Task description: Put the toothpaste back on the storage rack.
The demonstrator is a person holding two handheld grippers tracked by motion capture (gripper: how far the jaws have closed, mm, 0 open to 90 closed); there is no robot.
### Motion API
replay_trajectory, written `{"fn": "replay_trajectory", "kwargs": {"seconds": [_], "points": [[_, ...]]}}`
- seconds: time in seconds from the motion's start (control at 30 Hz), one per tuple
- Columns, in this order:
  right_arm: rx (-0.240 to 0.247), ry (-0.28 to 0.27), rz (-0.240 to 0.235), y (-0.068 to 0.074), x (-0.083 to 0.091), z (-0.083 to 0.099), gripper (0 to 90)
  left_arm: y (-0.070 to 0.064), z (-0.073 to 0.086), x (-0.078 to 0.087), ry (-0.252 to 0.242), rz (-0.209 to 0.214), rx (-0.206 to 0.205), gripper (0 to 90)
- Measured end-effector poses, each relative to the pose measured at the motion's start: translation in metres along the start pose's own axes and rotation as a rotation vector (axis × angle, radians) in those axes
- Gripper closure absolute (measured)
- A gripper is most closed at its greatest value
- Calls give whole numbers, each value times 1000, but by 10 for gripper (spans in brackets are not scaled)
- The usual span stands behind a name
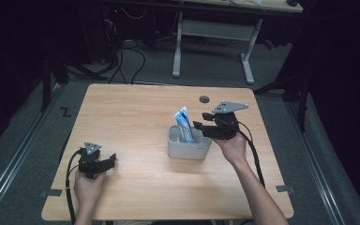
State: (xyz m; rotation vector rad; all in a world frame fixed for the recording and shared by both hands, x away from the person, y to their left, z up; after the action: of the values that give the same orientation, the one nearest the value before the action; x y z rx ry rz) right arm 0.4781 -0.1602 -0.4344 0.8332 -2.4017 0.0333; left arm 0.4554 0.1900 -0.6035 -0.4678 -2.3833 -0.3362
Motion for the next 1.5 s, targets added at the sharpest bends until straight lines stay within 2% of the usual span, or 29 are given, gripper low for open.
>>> {"fn": "replay_trajectory", "kwargs": {"seconds": [0.13, 0.23, 0.4, 1.5], "points": [[-4, -7, 6, -2, 5, 0, 476, 0, 0, 0, 0, 0, -1, 279], [-9, -46, 14, -4, 10, -3, 485, 0, 0, 0, 0, -1, 0, 279], [-32, -67, 28, -12, 18, -1, 494, 0, 0, 0, 0, -2, -1, 279], [-95, -103, 55, -36, 51, 11, 496, 0, 0, 0, 4, -7, -7, 280]]}}
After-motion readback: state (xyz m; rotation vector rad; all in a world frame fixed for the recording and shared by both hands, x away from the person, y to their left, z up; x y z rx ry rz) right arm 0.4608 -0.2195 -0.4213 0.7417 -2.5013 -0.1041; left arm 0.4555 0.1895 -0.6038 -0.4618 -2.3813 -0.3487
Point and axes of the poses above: each handheld gripper's, and its own axes: x roughly backward along the jaws, z roughly out of its underside, y roughly to its left, the point moved 10 cm from there along -x, roughly forward along the jaws, and after that the axes turned 12 degrees about -x, right-handed, at the moved point
